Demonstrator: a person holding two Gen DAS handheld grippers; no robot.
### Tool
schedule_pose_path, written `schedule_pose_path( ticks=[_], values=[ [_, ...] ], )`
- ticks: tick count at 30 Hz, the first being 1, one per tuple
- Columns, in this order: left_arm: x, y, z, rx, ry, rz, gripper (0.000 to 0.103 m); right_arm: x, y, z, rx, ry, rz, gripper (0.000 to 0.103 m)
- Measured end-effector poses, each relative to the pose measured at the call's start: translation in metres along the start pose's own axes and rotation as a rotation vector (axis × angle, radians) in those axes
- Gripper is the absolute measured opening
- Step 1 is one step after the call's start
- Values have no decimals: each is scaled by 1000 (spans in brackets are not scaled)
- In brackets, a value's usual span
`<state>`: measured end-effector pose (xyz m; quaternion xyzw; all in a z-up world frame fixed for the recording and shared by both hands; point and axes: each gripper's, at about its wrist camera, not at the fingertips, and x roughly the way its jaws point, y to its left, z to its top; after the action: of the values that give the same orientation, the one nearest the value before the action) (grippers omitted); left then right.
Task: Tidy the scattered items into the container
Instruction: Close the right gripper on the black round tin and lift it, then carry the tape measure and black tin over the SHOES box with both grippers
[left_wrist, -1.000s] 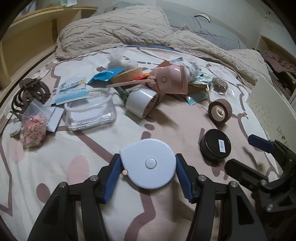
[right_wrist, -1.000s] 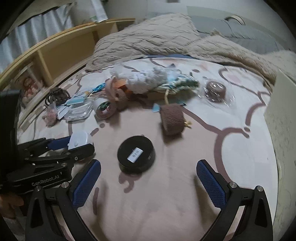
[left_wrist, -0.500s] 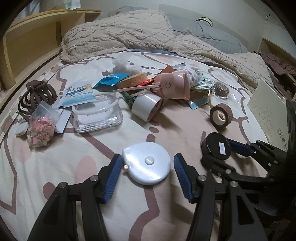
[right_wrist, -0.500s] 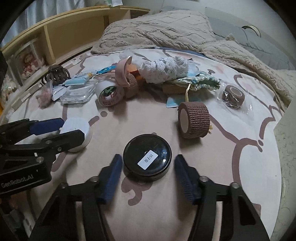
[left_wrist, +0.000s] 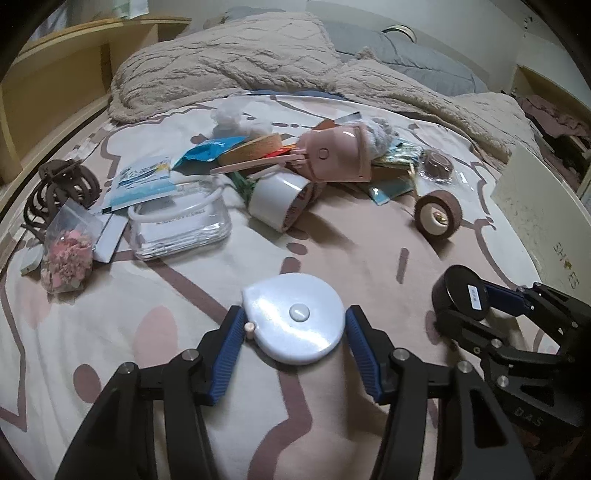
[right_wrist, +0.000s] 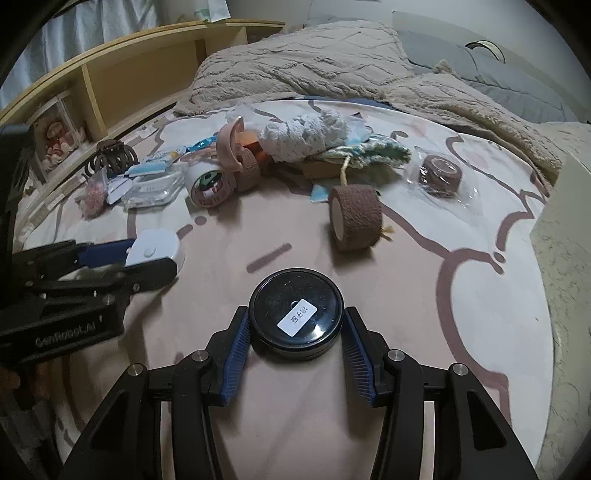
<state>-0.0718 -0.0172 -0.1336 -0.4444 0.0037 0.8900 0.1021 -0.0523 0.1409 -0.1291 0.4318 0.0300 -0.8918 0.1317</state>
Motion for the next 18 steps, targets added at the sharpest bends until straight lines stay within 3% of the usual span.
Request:
schedule_pose_path(
  ticks=[10,13,18],
  values=[
    [-4,-40,-8,104,26,-177,56,-26,-28,-22,65,42,-101,51],
    [-5,-54,-12,157,23,-190,56,-30,-39,-27,104,42,-126,51],
    [-3,-68,-18,218,6,-136,56,-32,-41,-37,117,24,-145,51]
  ],
)
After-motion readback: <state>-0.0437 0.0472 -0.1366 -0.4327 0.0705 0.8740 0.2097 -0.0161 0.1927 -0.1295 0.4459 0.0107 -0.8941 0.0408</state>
